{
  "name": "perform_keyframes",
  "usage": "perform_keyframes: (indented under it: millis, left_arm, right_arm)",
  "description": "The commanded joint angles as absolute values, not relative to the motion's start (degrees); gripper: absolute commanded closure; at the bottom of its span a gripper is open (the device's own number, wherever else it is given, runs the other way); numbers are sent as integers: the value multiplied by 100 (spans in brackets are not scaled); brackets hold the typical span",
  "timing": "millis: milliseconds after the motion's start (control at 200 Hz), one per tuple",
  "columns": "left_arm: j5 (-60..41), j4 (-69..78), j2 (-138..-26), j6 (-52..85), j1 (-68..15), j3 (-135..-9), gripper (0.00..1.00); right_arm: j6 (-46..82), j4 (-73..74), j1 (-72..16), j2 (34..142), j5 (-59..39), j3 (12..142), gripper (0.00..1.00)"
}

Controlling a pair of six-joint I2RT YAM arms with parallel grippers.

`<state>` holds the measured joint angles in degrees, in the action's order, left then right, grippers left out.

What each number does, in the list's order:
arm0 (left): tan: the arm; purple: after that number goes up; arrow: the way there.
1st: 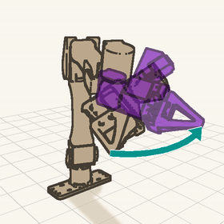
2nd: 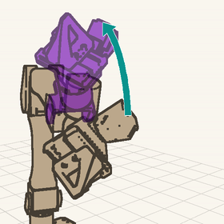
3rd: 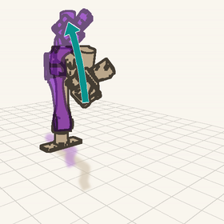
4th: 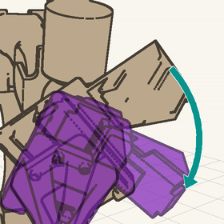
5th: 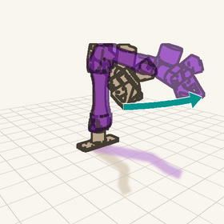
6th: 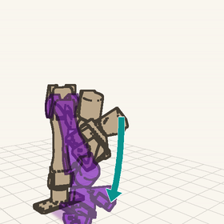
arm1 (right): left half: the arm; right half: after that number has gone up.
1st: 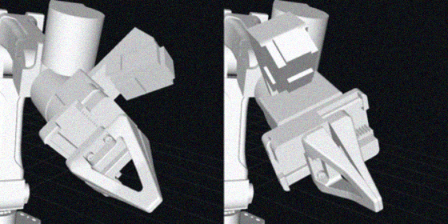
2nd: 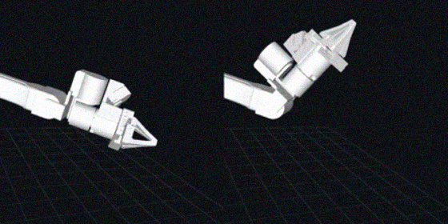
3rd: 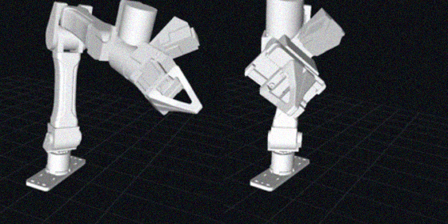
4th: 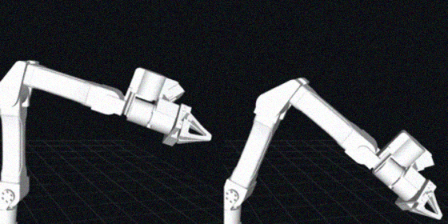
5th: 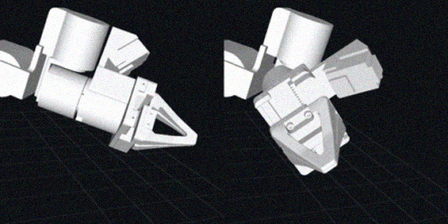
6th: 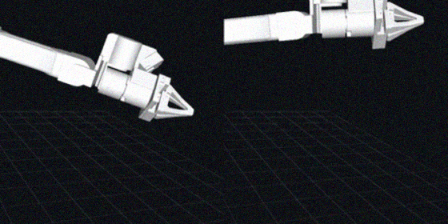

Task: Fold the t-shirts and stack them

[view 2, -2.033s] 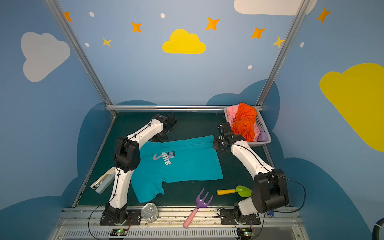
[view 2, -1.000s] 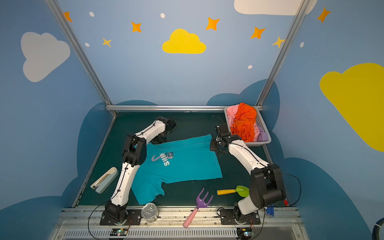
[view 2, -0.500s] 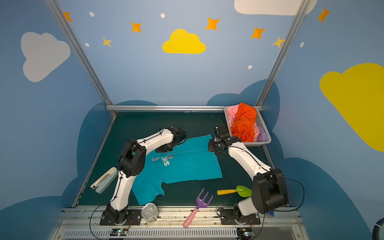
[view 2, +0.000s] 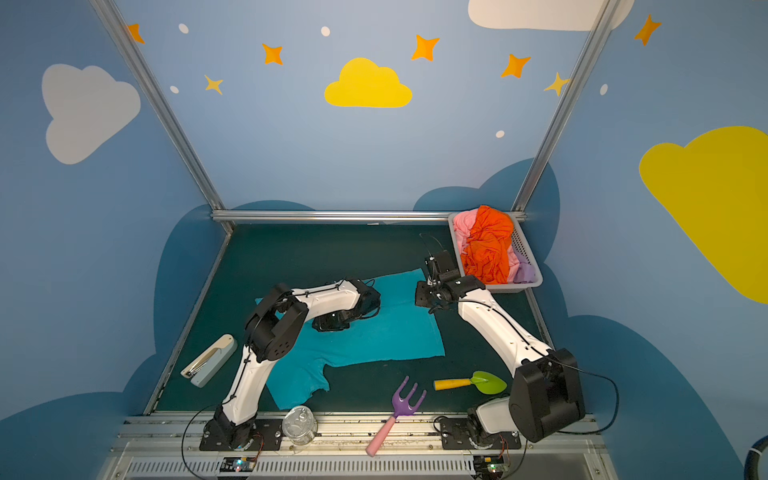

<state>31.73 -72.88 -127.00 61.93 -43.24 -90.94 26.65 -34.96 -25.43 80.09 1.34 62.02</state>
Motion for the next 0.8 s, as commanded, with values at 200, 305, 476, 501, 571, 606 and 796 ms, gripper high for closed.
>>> perform_keyframes:
  millis: [200,305,476,501,571,606,796]
  left_arm:
    - [3521,-6999,-11020,5626,-3757,-9073,39]
    - [3221,-6618,-11036,5203,-3226,-9051,44]
    - [2544,-5965,-11270,4739,-2541,-9017,54]
    - [2429,-5884,-11325,4678,-2458,-9018,53]
    - [2156,-5684,-11497,4529,-2254,-9064,43]
    - [2044,-5620,-11603,4456,-2150,-9107,38]
    - [1828,-5376,-11997,4119,-1845,-9398,37]
  right_arm:
    - [2615,-3613,-2890,8124,95,6454,50]
    - [2540,-3628,-3166,8511,-23,6781,53]
    - [2345,-3540,-3757,9464,-540,7505,54]
    - [2323,-3558,-3849,9670,-618,7661,54]
    - [2275,-3664,-4097,10242,-820,8152,52]
    - [2270,-3735,-4216,10502,-923,8417,51]
    - [2313,-3729,-4616,11625,-1502,9438,50]
